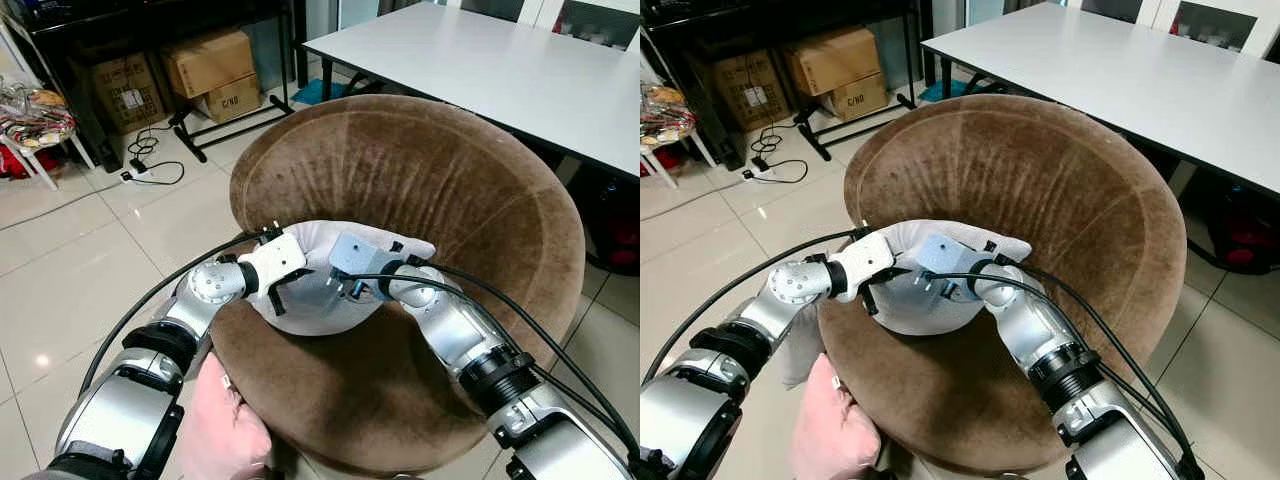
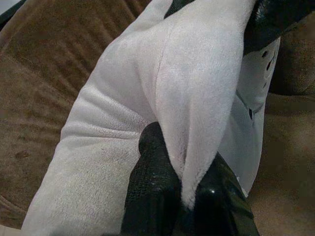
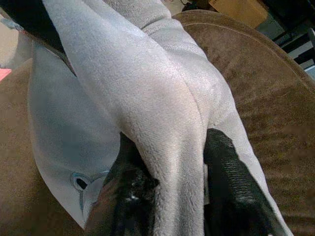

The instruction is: Move the pillow to the sofa from floor

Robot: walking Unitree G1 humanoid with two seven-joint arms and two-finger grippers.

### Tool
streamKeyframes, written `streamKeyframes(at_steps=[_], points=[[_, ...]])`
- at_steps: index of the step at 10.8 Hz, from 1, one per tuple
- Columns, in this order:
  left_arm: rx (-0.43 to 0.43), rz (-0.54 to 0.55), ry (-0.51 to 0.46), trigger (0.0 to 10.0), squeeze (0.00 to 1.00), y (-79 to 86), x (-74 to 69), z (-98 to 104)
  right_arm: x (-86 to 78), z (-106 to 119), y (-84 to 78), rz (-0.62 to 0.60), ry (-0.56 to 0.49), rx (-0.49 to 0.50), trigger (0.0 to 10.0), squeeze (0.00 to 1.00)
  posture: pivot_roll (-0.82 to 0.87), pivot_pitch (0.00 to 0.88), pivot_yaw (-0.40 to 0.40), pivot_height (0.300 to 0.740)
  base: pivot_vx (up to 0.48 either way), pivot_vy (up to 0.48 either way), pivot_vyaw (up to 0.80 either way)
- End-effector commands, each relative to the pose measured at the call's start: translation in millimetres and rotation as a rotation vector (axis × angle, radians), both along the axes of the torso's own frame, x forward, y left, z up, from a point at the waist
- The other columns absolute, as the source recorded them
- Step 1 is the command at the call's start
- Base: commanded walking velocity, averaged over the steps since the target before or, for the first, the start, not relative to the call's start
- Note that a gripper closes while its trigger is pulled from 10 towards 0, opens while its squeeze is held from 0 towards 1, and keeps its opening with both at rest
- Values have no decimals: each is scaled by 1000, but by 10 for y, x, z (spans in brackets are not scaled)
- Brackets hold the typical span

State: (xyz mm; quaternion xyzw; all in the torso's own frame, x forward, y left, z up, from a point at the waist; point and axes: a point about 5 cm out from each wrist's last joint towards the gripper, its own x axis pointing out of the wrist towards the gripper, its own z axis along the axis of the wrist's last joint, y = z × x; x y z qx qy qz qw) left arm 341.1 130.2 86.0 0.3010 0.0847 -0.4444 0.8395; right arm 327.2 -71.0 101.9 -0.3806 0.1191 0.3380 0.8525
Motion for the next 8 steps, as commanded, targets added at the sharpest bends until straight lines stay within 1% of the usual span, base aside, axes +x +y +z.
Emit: streamKeyframes(at_steps=[1,2,3,4,5,6,7,8], points=[[14,1,8,0,0,2,-41,-63,17,98,42,14,-49,33,0,0,-140,0,45,740,0,0,0],[-32,-3,24,10000,1000,-4,-48,-48,17,103,50,15,-50,37,0,0,-142,0,48,740,0,0,0],[-39,-34,24,10000,1000,25,-73,-23,14,108,55,14,-52,44,0,0,-146,0,54,740,0,0,0],[-67,-54,9,10000,1000,103,-107,48,14,119,46,6,-49,60,0,0,-144,0,51,740,0,0,0],[-87,-50,2,10000,1000,172,-134,92,15,122,40,3,-46,67,0,0,-144,0,51,740,0,0,0],[-119,-30,-10,10000,1000,292,-198,165,18,126,43,5,-38,79,0,0,-134,0,42,740,0,0,0],[-150,-11,-39,10000,1000,391,-266,275,28,154,69,3,-12,134,0,0,-128,0,34,740,0,0,0],[-182,19,-84,10000,1000,497,-351,430,52,224,104,-22,43,251,0,0,-114,0,21,740,0,0,0]])
